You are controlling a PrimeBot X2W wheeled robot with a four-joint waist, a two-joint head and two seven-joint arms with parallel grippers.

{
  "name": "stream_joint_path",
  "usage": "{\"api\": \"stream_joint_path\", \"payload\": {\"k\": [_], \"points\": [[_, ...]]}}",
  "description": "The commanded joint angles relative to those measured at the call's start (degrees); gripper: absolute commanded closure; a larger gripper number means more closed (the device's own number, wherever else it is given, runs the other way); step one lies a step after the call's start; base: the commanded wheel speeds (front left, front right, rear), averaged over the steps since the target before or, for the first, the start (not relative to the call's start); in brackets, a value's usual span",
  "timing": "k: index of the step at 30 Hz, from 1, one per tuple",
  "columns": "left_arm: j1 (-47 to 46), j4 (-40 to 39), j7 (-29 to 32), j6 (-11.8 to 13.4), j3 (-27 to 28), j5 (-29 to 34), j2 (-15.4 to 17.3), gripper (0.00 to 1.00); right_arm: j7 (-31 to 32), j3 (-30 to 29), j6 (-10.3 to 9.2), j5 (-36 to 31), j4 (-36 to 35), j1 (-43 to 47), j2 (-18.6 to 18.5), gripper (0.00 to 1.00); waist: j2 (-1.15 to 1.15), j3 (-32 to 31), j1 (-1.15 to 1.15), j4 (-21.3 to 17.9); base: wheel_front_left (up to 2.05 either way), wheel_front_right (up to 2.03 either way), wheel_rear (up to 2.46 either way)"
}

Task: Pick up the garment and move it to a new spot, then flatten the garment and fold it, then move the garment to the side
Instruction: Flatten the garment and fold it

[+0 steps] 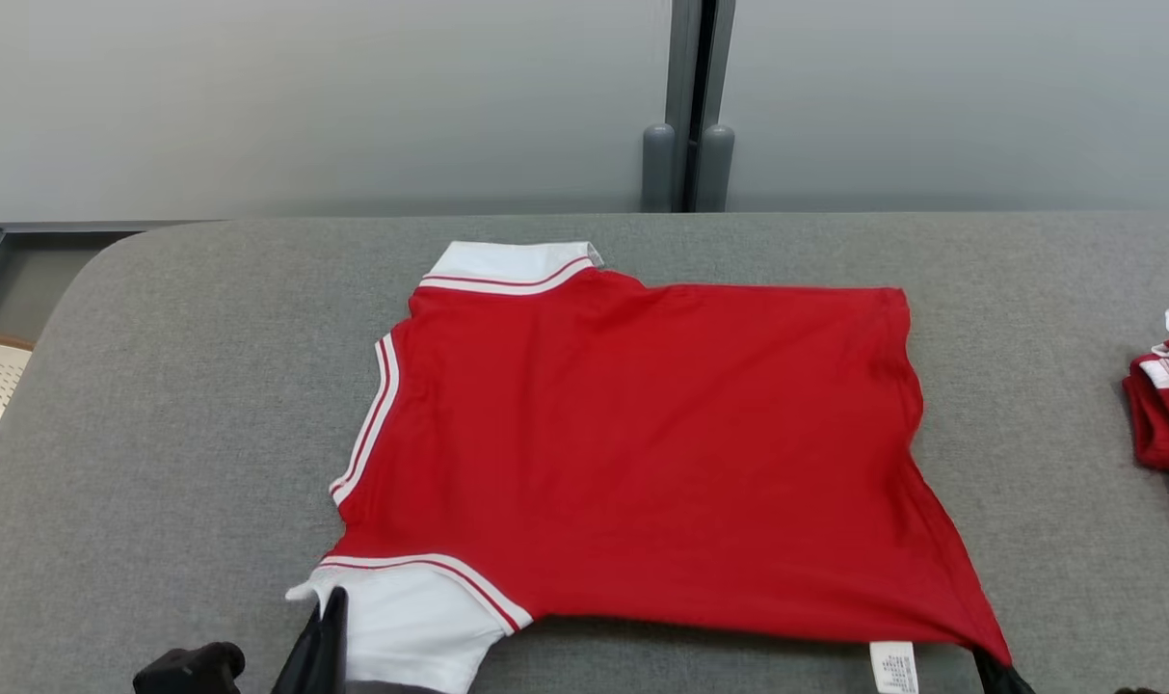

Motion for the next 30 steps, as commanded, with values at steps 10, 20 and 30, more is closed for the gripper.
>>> {"api": "stream_joint_path", "payload": {"k": [10, 20, 30], "points": [[3.9, -7.2, 5.4, 3.0, -1.3, 0.1, 0.8, 1.00, 5.8, -3.1, -0.01, -2.9, -6.0, 3.9, 4.0, 1.00, 0.00, -0.5, 0.00, -0.3, 0.00, 0.00, 0.00], [-3.9, -4.0, 7.9, 1.7, -0.5, -1.1, 2.8, 1.00, 11.8, -4.8, -0.02, -3.7, -9.0, -1.2, 4.5, 1.00, 0.00, 4.0, 0.00, -1.7, 0.00, 0.00, 0.00], [-17.5, 5.0, 9.0, -1.7, -0.4, -4.1, 3.1, 1.00, 15.0, -3.8, -0.01, -3.8, -7.8, -11.8, 2.4, 1.00, 0.00, 10.5, 0.00, -2.8, 0.00, 0.00, 0.00]]}}
